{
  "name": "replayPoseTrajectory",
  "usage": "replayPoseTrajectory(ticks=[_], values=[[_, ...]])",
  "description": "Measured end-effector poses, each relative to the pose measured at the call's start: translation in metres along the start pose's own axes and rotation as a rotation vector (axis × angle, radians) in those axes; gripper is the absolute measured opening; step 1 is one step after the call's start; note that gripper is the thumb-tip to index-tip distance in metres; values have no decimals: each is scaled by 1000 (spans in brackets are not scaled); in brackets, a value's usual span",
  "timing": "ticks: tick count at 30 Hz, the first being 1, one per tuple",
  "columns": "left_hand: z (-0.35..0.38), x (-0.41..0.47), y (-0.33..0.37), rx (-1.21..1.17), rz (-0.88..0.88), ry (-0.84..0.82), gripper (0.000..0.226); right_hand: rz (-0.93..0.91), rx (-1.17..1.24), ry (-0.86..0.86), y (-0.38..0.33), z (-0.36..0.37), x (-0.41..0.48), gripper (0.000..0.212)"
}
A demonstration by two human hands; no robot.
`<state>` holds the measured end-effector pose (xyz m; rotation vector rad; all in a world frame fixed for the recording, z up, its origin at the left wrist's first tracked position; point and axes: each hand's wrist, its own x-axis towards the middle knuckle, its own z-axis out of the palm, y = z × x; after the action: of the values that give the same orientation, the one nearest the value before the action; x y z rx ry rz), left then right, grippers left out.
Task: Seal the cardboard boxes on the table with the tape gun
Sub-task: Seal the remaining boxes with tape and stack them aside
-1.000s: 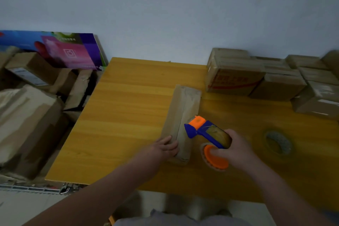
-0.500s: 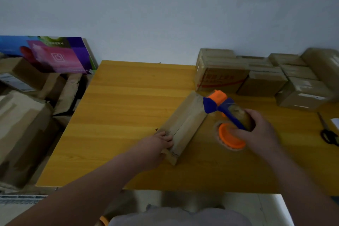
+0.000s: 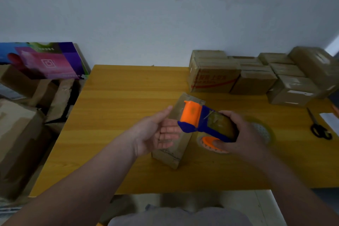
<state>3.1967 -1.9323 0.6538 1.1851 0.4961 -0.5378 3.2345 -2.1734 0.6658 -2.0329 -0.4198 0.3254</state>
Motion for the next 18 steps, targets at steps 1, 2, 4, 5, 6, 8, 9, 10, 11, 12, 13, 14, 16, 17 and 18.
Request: replayPoseTrajectory(ticks=[1, 2, 4, 5, 6, 8, 9, 10, 11, 12, 13, 14, 16, 17, 18], values=[[0, -1, 0, -33, -5, -4, 36, -13, -12, 2, -2, 1, -1, 67], [1, -1, 0, -68, 0, 12, 27, -27, -32, 9, -3, 3, -3, 67], [2, 1, -1, -118, 5, 66, 14, -51, -48, 22, -3, 5, -4, 67], [1, 2, -2, -130, -1, 81, 18, -52, -49, 19, -2, 6, -5, 68], [0, 4, -3, -138, -17, 87, 23, -48, -54, 14, -2, 7, -6, 68], [-1, 3, -2, -146, -69, 60, 31, -45, -72, 8, 0, 9, -6, 69], [0, 2, -2, -143, -98, 36, 30, -45, -66, 6, 0, 10, -7, 68], [0, 1, -2, -140, -124, 12, 27, -42, -47, 2, 0, 10, -7, 68], [1, 1, -2, -137, -141, -11, 23, -36, -23, -3, -1, 10, -8, 67], [1, 1, -2, -137, -149, -31, 21, -28, -3, -7, -1, 11, -8, 67], [2, 1, -2, -141, -150, -49, 20, -21, 14, -13, -2, 11, -8, 66], [2, 1, -3, -147, -149, -63, 19, -13, 21, -20, -2, 11, -9, 66], [2, 2, -4, -157, -146, -75, 19, 11, 14, -29, -1, 12, -9, 67], [2, 2, -4, -154, -140, -73, 19, 19, 11, -28, -1, 12, -9, 67], [2, 3, -4, -146, -127, -63, 19, 22, 13, -27, -1, 12, -9, 67]])
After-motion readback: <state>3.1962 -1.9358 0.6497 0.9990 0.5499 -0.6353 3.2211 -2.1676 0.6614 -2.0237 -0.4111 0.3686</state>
